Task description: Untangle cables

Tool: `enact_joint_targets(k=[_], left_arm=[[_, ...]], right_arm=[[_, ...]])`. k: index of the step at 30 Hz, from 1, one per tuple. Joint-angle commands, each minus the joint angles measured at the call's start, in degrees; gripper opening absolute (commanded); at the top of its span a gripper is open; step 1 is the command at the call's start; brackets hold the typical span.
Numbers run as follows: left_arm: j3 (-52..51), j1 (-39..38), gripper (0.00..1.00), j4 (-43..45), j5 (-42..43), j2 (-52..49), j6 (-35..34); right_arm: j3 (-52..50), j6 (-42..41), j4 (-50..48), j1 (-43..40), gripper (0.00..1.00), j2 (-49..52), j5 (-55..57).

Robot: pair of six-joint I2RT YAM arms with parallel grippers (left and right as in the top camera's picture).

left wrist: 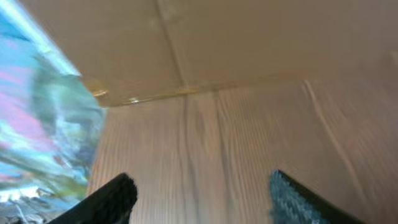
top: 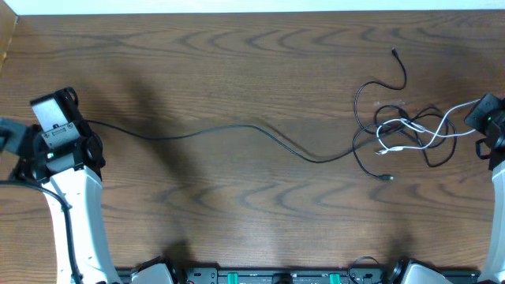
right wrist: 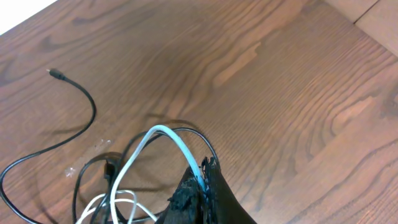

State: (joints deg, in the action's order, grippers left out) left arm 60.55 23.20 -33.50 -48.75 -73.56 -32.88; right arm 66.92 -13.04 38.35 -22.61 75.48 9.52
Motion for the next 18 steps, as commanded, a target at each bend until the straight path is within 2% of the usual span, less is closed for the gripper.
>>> enact_joint_targets(k=[1, 4, 9, 14, 18], left_arm=[[1.6, 0.3, 0.76, -2.4, 12.6, -0.7, 0.1], [1.6, 0.3, 0.83, -4.3, 22.8, -1.0, 0.1], [1.6, 0.3, 0.85, -7.6, 35.1, -1.0, 0.1], [1.6, 0.3, 0.86, -12.4, 44.7, -1.0, 0.1], [1.6, 0.3, 0.86, -17.3, 45.8, -1.0, 0.1]], right_arm=[[0.9, -0.7, 0.0, -0.3, 0.01, 0.1, -0.1], [0.9, -0.7, 0.0, -0.3, 0.01, 0.1, -0.1], [0.9, -0.7, 0.1, -0.3, 0.01, 0.1, -0.1], [0.9, -0.7, 0.1, -0.3, 0.01, 0.1, -0.1], [0.9, -0.7, 0.1, -0.3, 0.01, 0.1, -0.1]])
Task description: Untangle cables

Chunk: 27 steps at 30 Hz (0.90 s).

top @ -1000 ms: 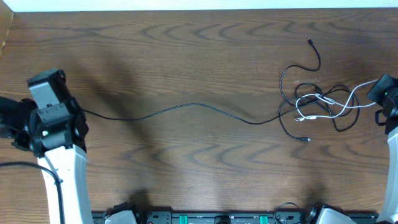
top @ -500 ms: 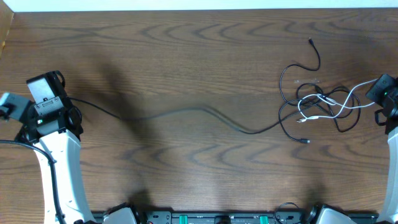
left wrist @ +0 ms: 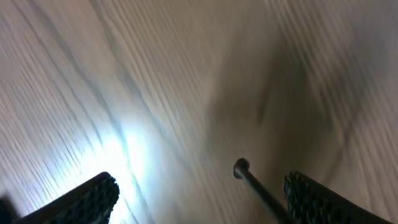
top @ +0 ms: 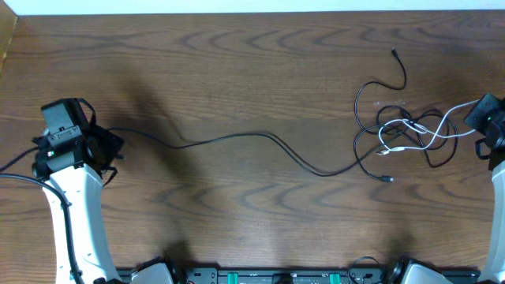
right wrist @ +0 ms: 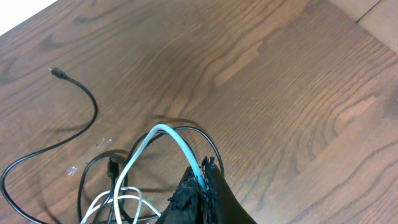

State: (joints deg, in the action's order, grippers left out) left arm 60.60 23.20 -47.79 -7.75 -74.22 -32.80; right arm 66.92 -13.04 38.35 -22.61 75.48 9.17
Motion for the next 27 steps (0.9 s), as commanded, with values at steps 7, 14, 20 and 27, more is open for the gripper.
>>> enact_joint_targets(k=[7, 14, 20, 27], left_arm=[[1.5, 0.3, 0.86, -12.0, 6.7, -0.4, 0.0], [1.5, 0.3, 0.86, -14.7, 17.9, -0.4, 0.0], [1.5, 0.3, 0.86, -14.8, 34.6, -0.4, 0.0], [1.5, 0.3, 0.86, -14.7, 49.0, -0.4, 0.0]], right_arm=[[0.9, -0.7, 0.0, -0.3, 0.01, 0.1, 0.3], [0.9, -0.7, 0.1, -0.3, 0.01, 0.1, 0.2], [0.9, -0.7, 0.0, -0.3, 0.01, 0.1, 0.3], [0.9, -0.7, 0.0, -0.3, 0.01, 0.1, 0.3]])
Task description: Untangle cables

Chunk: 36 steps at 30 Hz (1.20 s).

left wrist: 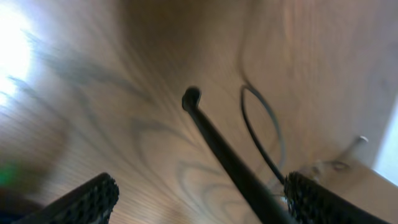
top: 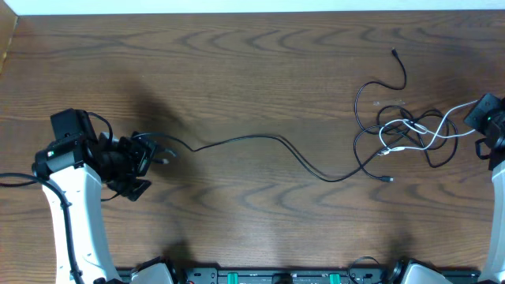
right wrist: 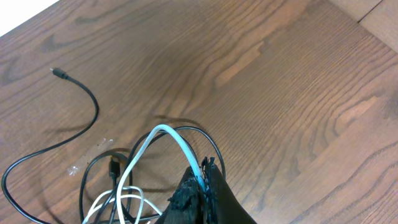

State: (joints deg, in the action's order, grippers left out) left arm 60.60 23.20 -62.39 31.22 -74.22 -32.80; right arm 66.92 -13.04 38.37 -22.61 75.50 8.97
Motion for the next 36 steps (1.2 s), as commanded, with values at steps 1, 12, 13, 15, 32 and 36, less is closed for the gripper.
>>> enact_joint_targets(k=[1, 12, 13, 15, 32, 36], left_arm=[[1.5, 0.3, 0.86, -0.1, 10.9, -0.4, 0.0], [1.5, 0.2, 0.83, 4.7, -1.1, -0.4, -0.5], [1.5, 0.2, 0.79, 4.1, -14.0, -0.4, -0.5], [1.5, 0.3, 0.79, 0.9, -18.5, -0.4, -0.4], [1.5, 0.1, 0.8, -16.3, -8.4, -0.3, 9.5], [1.6, 0.1, 0.95, -9.2, -5.7, 1.3, 22.6]], right_arm=[[0.9, -0.7, 0.0, -0.3, 0.01, 0.1, 0.5], [0.9, -0.7, -0.2, -0.3, 0.01, 0.1, 0.4], [0.9, -0.7, -0.4, -0.3, 0.01, 0.1, -0.1], [0.9, -0.7, -0.4, -0.3, 0.01, 0.1, -0.4], [0.9, -1.7, -1.2, -0.3, 0.01, 0.1, -0.6], [0.9, -1.7, -1.3, -0.3, 0.01, 0.1, -0.6]])
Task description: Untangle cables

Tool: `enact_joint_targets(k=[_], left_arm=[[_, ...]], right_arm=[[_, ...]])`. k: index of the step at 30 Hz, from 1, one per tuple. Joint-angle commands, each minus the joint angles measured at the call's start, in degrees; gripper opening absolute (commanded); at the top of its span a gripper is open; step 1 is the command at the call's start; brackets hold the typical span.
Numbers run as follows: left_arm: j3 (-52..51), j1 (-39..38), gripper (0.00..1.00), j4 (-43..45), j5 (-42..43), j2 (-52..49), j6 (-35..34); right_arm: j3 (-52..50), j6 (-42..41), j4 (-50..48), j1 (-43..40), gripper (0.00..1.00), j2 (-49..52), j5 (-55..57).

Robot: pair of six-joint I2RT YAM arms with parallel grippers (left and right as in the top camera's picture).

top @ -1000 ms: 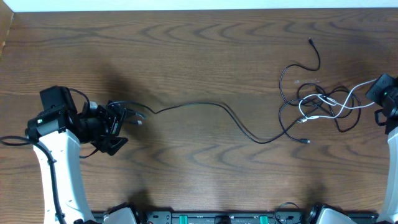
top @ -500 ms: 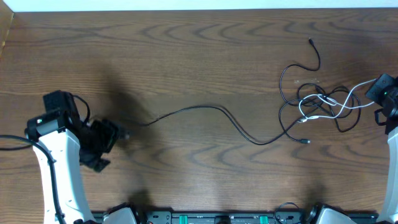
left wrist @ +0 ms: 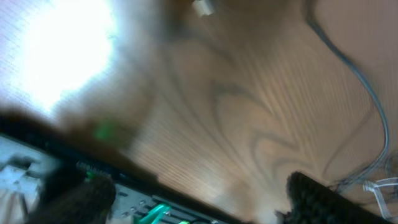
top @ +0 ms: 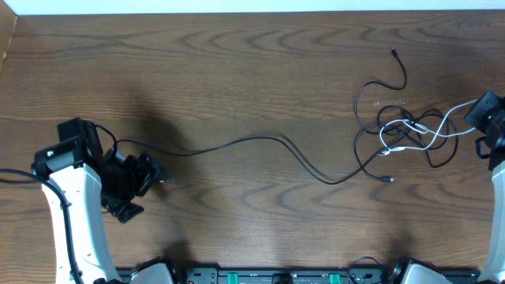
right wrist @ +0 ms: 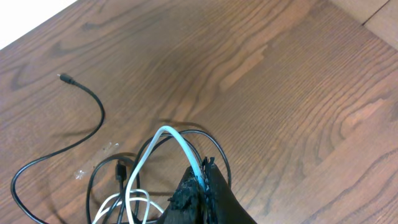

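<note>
A long black cable [top: 260,140] runs across the table from beside my left arm to a tangle [top: 402,130] of black and white cables at the right. My left gripper [top: 150,175] hangs low over the wood at the front left. In the blurred left wrist view the left gripper [left wrist: 199,208] is open with nothing between its fingers, and a cable [left wrist: 367,93] passes at the right. My right gripper [right wrist: 204,168] is shut on the white cable [right wrist: 177,140], whose loop rises out of the tangle. A free black cable end [right wrist: 64,78] lies farther off.
The table's front rail with green parts [left wrist: 155,214] shows under the left gripper. A pale wall edge [top: 252,6] borders the far side. Small clear plastic bits [right wrist: 109,148] lie on the wood by the tangle.
My left gripper has moved a little nearer the front edge and no cable lies between its fingers now. The small loop at the black cable's left end is gone. The right gripper has not moved.
My left gripper was open at the far left, higher up the table. It then stood lower and farther right, with a black cable end between its open fingers. Now it is near the front edge with nothing between them. The right gripper held the white cable throughout.
</note>
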State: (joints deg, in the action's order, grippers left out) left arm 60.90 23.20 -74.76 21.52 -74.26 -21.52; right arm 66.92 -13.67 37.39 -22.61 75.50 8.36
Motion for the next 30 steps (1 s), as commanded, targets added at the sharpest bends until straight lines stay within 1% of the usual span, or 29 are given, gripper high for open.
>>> enact_joint_targets(k=[1, 4, 9, 12, 14, 15, 16, 17, 18, 19, 21, 24, 26, 28, 30], left_arm=[[1.4, 0.1, 0.95, 4.1, 4.0, 1.9, 12.5], [2.0, 0.1, 0.95, 7.7, 4.0, 4.5, 16.2], [2.0, 0.1, 0.96, 16.3, 7.5, 9.9, 16.6], [2.0, 0.1, 0.96, 20.7, 7.3, 10.9, 16.6], [2.0, 0.2, 0.96, 21.8, 5.7, 10.8, 16.6], [2.0, 0.1, 0.96, 21.6, 6.3, 10.7, 16.5], [2.0, 0.1, 0.96, 21.6, 7.1, 10.7, 16.5], [2.0, 0.1, 0.96, 22.8, 10.0, 10.7, 16.7], [2.0, -0.1, 0.96, 24.9, 14.7, 10.7, 20.5], [2.0, -1.1, 0.96, 26.8, 21.4, 10.7, 29.5], [2.0, -4.2, 0.96, 28.9, 26.5, 10.6, 37.4], [2.0, -11.3, 0.96, 31.4, 26.0, 10.1, 42.9], [2.0, -17.2, 0.96, 32.9, 22.9, 8.9, 45.7], [2.0, -24.3, 0.96, 34.5, 18.1, 6.7, 48.8], [2.0, -30.6, 0.96, 36.0, 13.9, 4.2, 50.4]], right_arm=[[0.9, -1.1, -0.3, -0.3, 0.01, 0.1, 0.0], [0.9, -1.1, -0.3, -0.3, 0.01, 0.1, 0.0], [0.9, -1.1, -0.3, -0.3, 0.01, 0.1, 0.0], [0.9, -1.1, -0.3, -0.3, 0.01, 0.1, 0.0], [0.9, -1.1, -0.3, -0.3, 0.01, 0.1, 0.0], [0.9, -1.1, -0.3, -0.3, 0.01, 0.1, 0.0], [0.9, -1.1, -0.3, -0.3, 0.01, 0.1, 0.0], [0.9, -1.0, -0.3, -0.3, 0.01, 0.1, 0.0], [0.9, -1.0, -0.3, -0.3, 0.01, 0.1, 0.0], [0.9, -0.9, -0.3, -0.3, 0.01, 0.1, 0.0], [0.9, -0.9, -0.5, -0.3, 0.01, 0.1, 0.0], [0.9, -0.9, -0.5, -0.3, 0.01, 0.1, 0.0], [0.9, -0.9, -0.5, -0.3, 0.01, 0.1, 0.0], [0.9, -0.9, -0.5, -0.3, 0.01, 0.1, 0.0], [0.9, -0.9, -0.5, -0.3, 0.01, 0.1, -0.1]])
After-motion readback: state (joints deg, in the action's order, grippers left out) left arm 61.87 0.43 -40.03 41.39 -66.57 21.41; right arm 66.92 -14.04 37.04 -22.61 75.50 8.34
